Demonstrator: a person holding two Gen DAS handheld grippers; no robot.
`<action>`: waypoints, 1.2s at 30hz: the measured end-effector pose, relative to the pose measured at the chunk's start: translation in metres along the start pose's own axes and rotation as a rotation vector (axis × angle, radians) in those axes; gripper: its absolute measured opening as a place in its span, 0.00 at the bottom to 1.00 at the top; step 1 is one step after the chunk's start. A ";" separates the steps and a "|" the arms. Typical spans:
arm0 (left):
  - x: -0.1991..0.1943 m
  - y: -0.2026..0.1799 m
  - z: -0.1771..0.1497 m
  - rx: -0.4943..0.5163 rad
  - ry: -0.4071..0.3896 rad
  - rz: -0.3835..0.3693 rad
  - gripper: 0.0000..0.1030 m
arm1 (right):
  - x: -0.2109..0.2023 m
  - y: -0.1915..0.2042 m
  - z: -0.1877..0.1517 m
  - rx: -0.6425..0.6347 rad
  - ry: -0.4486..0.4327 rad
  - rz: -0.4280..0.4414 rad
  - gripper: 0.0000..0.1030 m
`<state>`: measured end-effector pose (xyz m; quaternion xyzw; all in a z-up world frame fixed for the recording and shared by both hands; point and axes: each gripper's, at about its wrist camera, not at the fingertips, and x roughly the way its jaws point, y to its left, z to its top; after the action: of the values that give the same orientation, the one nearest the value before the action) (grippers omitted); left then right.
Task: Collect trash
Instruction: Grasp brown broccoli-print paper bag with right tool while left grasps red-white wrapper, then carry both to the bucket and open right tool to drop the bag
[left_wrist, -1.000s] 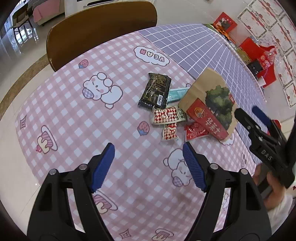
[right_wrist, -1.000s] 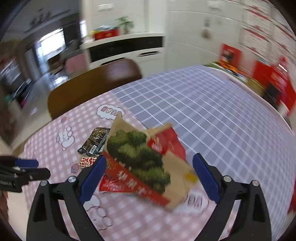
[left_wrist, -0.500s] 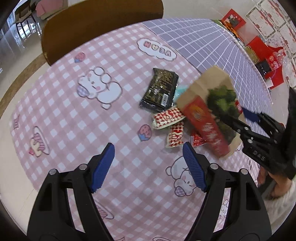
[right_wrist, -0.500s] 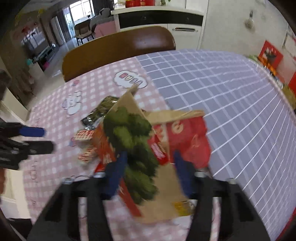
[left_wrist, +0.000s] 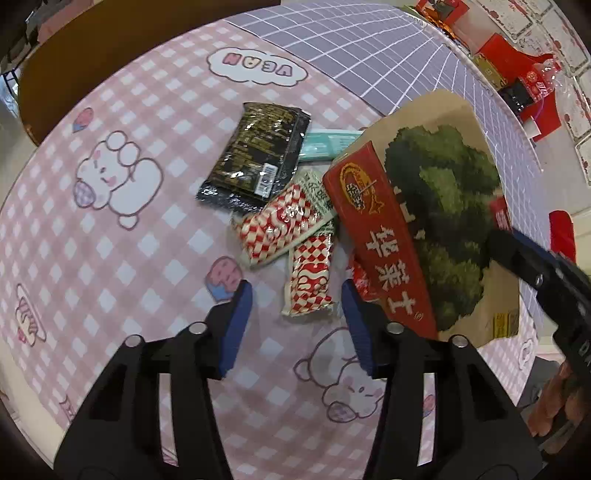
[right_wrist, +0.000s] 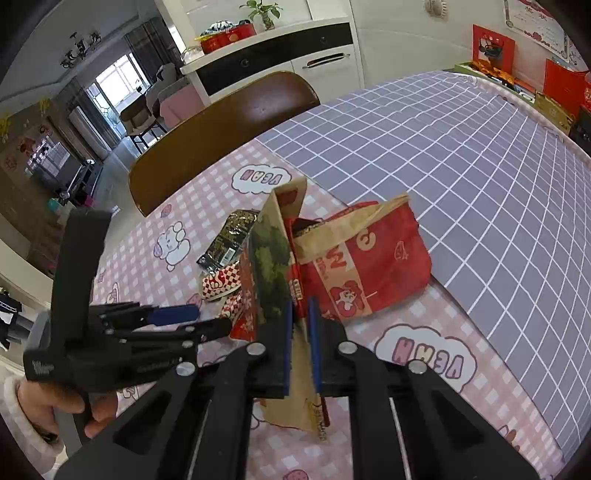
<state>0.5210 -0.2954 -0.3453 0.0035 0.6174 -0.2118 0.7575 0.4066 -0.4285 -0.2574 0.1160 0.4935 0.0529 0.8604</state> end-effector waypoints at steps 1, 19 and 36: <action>0.000 -0.001 0.001 0.004 -0.006 0.006 0.43 | 0.000 -0.001 0.000 0.002 0.001 -0.002 0.09; -0.045 0.016 -0.028 -0.050 -0.005 -0.168 0.17 | -0.035 0.042 0.003 -0.037 -0.018 0.013 0.04; -0.185 0.136 -0.113 -0.192 -0.214 -0.227 0.17 | -0.064 0.213 0.001 -0.218 -0.079 0.126 0.04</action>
<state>0.4326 -0.0833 -0.2331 -0.1613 0.5472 -0.2352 0.7869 0.3801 -0.2360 -0.1498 0.0548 0.4422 0.1555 0.8816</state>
